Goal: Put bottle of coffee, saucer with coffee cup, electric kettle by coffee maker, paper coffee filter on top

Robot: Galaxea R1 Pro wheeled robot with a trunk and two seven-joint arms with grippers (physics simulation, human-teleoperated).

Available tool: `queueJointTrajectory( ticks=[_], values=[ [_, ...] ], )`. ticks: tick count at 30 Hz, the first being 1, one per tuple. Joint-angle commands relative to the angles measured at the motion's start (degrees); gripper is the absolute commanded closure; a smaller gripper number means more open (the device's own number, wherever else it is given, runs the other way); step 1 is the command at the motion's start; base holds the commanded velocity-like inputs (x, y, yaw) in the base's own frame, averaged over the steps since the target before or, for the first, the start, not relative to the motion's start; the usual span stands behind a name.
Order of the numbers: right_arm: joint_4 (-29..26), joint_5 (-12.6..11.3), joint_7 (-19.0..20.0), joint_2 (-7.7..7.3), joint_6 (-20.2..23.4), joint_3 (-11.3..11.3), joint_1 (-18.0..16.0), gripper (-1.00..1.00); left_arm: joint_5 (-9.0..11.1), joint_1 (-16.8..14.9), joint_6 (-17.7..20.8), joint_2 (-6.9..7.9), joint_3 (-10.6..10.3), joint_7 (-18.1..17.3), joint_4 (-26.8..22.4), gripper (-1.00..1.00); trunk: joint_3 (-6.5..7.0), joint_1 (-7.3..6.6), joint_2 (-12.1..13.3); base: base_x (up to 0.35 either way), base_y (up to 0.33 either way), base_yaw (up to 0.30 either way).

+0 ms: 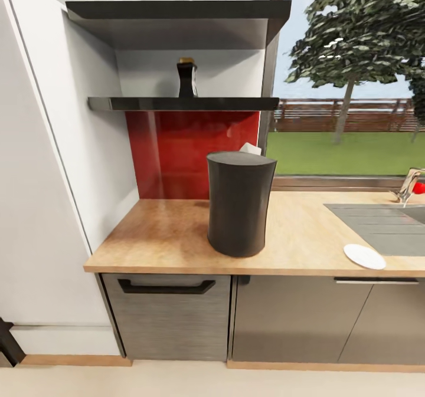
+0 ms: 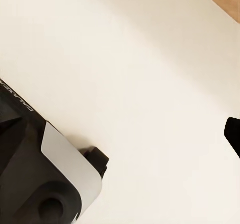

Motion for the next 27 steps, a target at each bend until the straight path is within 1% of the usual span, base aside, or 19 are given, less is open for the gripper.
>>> queueJointTrajectory(
  ticks=[1, 13, 19, 27],
  values=[
    [0.2, -0.61, 0.32, 0.03, -0.33, 0.44, -0.07, -1.0, 0.21, 0.02, 0.05, -0.04, 0.36, -0.55, -0.07, -1.0, 0.13, -0.22, 0.37, 0.0, 0.0, 0.0],
    [0.2, -0.61, 0.32, 0.0, -0.4, 0.44, -0.07, -1.0, 0.21, 0.02, 0.05, -0.1, 0.36, -0.55, -0.07, -1.0, 2.28, -2.86, 5.19, 0.0, 0.0, 0.0],
    [0.2, -0.61, 0.4, 0.37, -0.32, 0.45, -0.07, -1.0, 0.21, 0.02, 0.05, -0.1, 0.36, -0.55, -0.07, -1.0, 3.36, -4.17, 7.59, 0.0, 0.0, 0.0],
    [0.2, -0.61, 0.33, 0.38, -0.33, 0.45, -0.07, -1.0, 0.21, 0.02, 0.05, -0.1, 0.35, -0.55, -0.07, -1.0, 4.8, -5.93, 10.8, 0.0, 0.0, 0.0]
  ],
)
